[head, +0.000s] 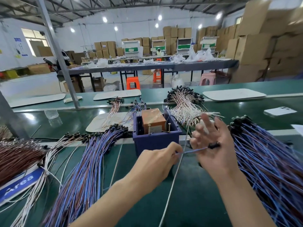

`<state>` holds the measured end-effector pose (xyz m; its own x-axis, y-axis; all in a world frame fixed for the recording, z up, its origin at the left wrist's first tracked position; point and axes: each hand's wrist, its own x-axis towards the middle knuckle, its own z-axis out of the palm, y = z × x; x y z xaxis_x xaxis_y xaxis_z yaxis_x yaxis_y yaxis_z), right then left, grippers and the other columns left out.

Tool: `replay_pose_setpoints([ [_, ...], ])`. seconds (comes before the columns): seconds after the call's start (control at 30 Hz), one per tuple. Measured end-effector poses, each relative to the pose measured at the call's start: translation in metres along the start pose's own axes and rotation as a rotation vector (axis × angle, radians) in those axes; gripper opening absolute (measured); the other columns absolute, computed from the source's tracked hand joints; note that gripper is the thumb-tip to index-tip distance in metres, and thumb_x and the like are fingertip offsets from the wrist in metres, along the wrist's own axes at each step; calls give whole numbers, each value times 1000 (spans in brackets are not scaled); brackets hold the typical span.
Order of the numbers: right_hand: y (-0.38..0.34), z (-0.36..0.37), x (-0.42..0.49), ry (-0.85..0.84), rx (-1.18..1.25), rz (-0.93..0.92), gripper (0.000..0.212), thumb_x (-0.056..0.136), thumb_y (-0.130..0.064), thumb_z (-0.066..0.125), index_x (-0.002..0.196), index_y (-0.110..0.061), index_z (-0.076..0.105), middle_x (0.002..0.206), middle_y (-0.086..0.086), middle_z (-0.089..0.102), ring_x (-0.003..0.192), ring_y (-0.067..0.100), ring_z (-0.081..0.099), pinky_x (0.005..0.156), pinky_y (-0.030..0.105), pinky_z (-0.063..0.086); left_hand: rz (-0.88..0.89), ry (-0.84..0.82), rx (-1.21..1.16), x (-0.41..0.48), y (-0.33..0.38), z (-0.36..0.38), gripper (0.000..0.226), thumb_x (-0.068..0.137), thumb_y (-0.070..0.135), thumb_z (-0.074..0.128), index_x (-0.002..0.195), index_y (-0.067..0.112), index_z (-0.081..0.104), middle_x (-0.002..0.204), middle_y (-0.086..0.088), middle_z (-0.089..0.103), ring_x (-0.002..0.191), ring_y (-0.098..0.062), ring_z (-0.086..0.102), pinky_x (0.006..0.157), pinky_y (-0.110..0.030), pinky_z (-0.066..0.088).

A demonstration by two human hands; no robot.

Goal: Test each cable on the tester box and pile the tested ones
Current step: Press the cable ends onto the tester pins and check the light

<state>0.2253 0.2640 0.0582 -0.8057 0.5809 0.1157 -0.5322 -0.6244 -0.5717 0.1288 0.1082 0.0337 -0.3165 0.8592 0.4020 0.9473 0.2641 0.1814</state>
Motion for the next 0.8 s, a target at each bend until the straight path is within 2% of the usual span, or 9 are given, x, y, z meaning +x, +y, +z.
replay_pose_setpoints([
  [0.07, 0, -11, -9, 17, -13, -1, 32, 97, -45, 53, 102, -20, 73, 77, -4, 55, 58, 12, 45, 51, 22, 43, 14, -12, -23, -3, 2, 7, 7, 108, 41, 32, 115, 39, 33, 100, 11, 69, 81, -17, 67, 68, -43, 53],
  [0.23, 4, -28, -22, 78, 100, -156, 35, 96, -44, 47, 80, -21, 68, 54, -6, 29, 45, 12, 23, 40, 25, 25, -43, -39, -104, -8, -1, 10, 10, 106, 45, 37, 111, 37, 40, 86, 12, 67, 77, -12, 61, 72, -37, 50],
  [0.33, 6, -28, -21, 239, 218, -213, 25, 82, -41, 55, 73, -23, 69, 59, -6, 35, 49, 14, 30, 47, 25, 26, -73, -41, -203, -11, -1, 8, 7, 104, 43, 45, 109, 38, 45, 74, 16, 62, 71, -5, 56, 66, -25, 46],
  [0.4, 10, -24, -19, 322, 289, -229, 21, 71, -41, 59, 69, -22, 68, 60, -6, 39, 51, 14, 34, 50, 25, 29, -83, -34, -263, -11, 1, 7, 5, 103, 41, 48, 107, 37, 50, 71, 16, 61, 66, -5, 53, 65, -25, 45],
  [0.53, 19, -17, -18, 356, 303, -263, 19, 68, -39, 60, 62, -22, 55, 54, -6, 26, 43, 13, 22, 39, 22, 23, -95, -36, -293, -12, 9, 4, 10, 103, 42, 50, 105, 33, 53, 66, 22, 58, 62, -5, 51, 60, -21, 40],
  [0.6, 18, -18, -18, 377, 264, -270, 21, 67, -38, 59, 58, -23, 48, 50, -6, 19, 39, 12, 14, 37, 23, 15, -99, -88, -247, -12, 7, 1, 14, 103, 46, 48, 107, 34, 53, 66, 25, 58, 63, -5, 51, 59, -19, 38],
  [0.67, 12, -22, -18, 396, 197, -277, 26, 76, -34, 56, 56, -24, 44, 46, -6, 16, 37, 12, 11, 37, 24, 11, -80, -185, -104, -13, 0, -7, 21, 104, 52, 40, 113, 36, 51, 71, 17, 58, 69, -9, 53, 63, -27, 41],
  [0.73, 4, -29, -18, 410, 108, -270, 36, 92, -33, 47, 57, -25, 44, 46, -6, 16, 37, 11, 10, 35, 23, 12, -52, -267, 89, -14, -14, -17, 27, 106, 52, 32, 119, 36, 50, 88, 11, 64, 85, -15, 59, 72, -35, 46],
  [0.8, -5, -35, -17, 415, 22, -255, 38, 96, -34, 44, 59, -25, 46, 46, -7, 18, 36, 10, 11, 32, 22, 13, -31, -248, 199, -16, -31, -28, 29, 107, 50, 29, 123, 38, 50, 106, 13, 67, 99, -14, 62, 80, -37, 49],
])
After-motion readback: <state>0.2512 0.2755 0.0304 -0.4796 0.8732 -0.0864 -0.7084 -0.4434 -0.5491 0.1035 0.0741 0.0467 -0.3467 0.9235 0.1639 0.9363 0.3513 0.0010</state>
